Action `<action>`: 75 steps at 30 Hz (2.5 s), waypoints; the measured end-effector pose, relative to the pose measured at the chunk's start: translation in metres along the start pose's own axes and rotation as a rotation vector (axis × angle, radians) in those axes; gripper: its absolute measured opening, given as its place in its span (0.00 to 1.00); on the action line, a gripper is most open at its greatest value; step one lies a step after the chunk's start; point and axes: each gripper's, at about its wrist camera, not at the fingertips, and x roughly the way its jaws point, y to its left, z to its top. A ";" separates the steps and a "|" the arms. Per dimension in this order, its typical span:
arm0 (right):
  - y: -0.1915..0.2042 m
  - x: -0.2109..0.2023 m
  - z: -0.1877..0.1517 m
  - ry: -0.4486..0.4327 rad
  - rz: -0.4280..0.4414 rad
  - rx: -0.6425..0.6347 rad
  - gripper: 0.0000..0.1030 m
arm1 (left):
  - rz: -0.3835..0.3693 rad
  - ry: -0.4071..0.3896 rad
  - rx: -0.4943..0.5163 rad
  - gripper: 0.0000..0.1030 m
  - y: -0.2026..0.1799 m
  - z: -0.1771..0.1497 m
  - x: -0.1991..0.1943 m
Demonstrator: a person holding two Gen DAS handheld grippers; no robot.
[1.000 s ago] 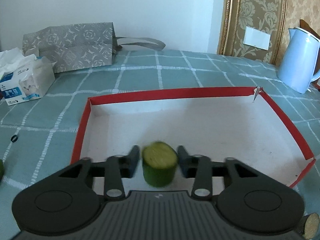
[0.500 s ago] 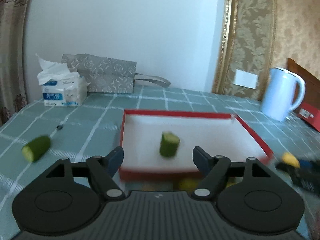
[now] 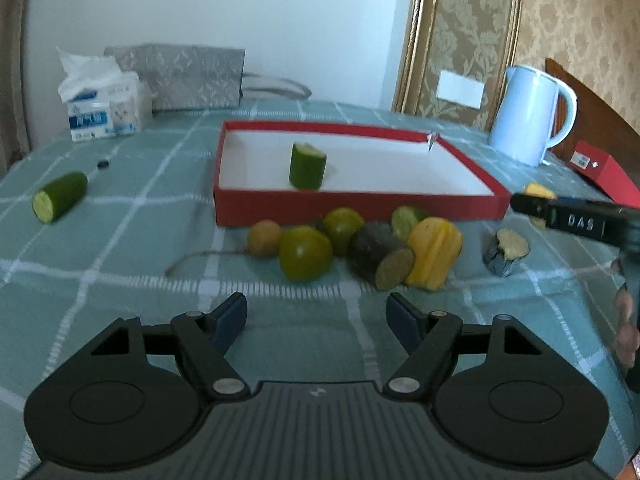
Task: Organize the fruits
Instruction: 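Lower the yellow squash chunk into the red tray and open the right tool, then grasp the dark eggplant slice with the right tool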
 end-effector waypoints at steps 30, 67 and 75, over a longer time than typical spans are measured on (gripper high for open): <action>0.054 0.173 0.076 0.332 0.079 -0.140 0.41 | 0.061 -0.002 0.029 0.85 -0.007 0.001 0.011; -0.011 0.003 -0.004 0.060 0.114 0.043 0.99 | 0.121 -0.005 0.000 0.86 -0.004 0.001 0.008; 0.017 -0.008 -0.013 0.031 0.121 -0.109 0.87 | 0.141 0.003 0.031 0.86 -0.011 0.000 0.010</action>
